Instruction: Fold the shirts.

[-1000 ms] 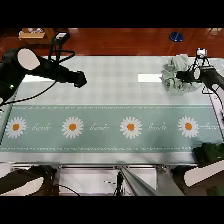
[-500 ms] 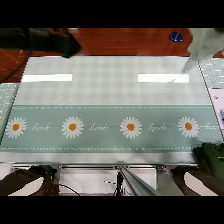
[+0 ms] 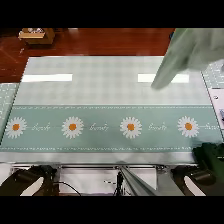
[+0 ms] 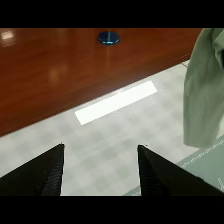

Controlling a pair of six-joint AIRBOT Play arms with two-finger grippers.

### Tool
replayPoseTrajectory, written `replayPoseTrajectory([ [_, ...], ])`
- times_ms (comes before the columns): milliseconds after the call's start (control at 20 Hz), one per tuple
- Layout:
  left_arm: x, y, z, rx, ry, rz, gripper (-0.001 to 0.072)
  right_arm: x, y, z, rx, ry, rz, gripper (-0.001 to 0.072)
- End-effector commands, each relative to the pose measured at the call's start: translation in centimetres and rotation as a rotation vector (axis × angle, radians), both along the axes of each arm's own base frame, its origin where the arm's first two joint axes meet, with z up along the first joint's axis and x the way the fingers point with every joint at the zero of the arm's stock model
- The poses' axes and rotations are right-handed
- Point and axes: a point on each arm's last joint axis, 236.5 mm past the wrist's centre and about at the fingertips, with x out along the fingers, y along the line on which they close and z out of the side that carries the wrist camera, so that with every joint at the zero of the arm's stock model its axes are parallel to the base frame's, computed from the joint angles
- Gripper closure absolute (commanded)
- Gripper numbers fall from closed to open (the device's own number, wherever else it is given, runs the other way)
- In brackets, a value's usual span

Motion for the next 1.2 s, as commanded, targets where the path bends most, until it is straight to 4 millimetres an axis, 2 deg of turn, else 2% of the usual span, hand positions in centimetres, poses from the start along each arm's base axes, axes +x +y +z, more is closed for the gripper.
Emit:
replayPoseTrajectory([
  [0, -3.9, 3.1, -2.1, 0.078, 0.092, 0.068, 0.0185, -2.0, 8.2, -8.6, -0.014, 0.36, 0.279, 0.0687],
  [150, -5.2, 3.5, -4.9, 0.139, 0.207, 0.056, 0.0185, -2.1, 16.7, -16.0, -0.113, 0.55, 0.494, 0.0687],
  [250, -5.4, 3.6, -6.5, 0.156, 0.275, 0.057, 0.0185, -2.6, 21.4, -22.1, -0.222, 0.675, 0.583, 0.0686],
  [350, -5.4, 3.6, -7.9, 0.165, 0.326, 0.061, 0.0185, -3.8, 25.4, -28.2, -0.315, 0.799, 0.652, 0.0686],
  [450, -5.0, 3.5, -9.1, 0.176, 0.361, 0.06, 0.0185, -5.3, 27.9, -33.1, -0.387, 0.892, 0.698, 0.0677],
  [500, -4.8, 3.5, -9.8, 0.183, 0.382, 0.06, 0.0185, -5.7, 28.7, -34.7, -0.41, 0.919, 0.71, 0.0486],
  [550, -4.6, 3.4, -10.8, 0.192, 0.409, 0.059, 0.0185, -5.7, 28.9, -35.4, -0.423, 0.927, 0.715, 0.0277],
  [600, -4.4, 3.4, -11.9, 0.204, 0.439, 0.056, 0.0185, -5.2, 28.5, -35.5, -0.435, 0.918, 0.703, 0.0235],
  [650, -4.3, 3.3, -13.0, 0.214, 0.471, 0.055, 0.0184, -4.4, 27.6, -34.8, -0.445, 0.905, 0.68, 0.0234],
  [750, -3.9, 3.2, -15.8, 0.24, 0.549, 0.051, 0.0179, -2.0, 24.3, -32.2, -0.461, 0.859, 0.603, 0.0231],
  [850, -3.5, 3.1, -19.2, 0.278, 0.623, 0.035, 0.0177, 0.5, 19.3, -28.7, -0.452, 0.802, 0.488, 0.0221],
  [950, -2.8, 2.7, -23.0, 0.287, 0.691, 0.034, 0.0175, 2.2, 13.4, -26.2, -0.469, 0.776, 0.363, 0.0221],
  [1050, -2.6, 1.5, -27.5, 0.269, 0.775, -0.002, 0.0172, 3.2, 7.4, -25.3, -0.476, 0.805, 0.239, 0.0221],
  [1150, -3.1, -0.5, -31.7, 0.209, 0.849, -0.06, 0.0109, 3.5, 2.5, -25.7, -0.423, 0.883, 0.144, 0.0188],
])
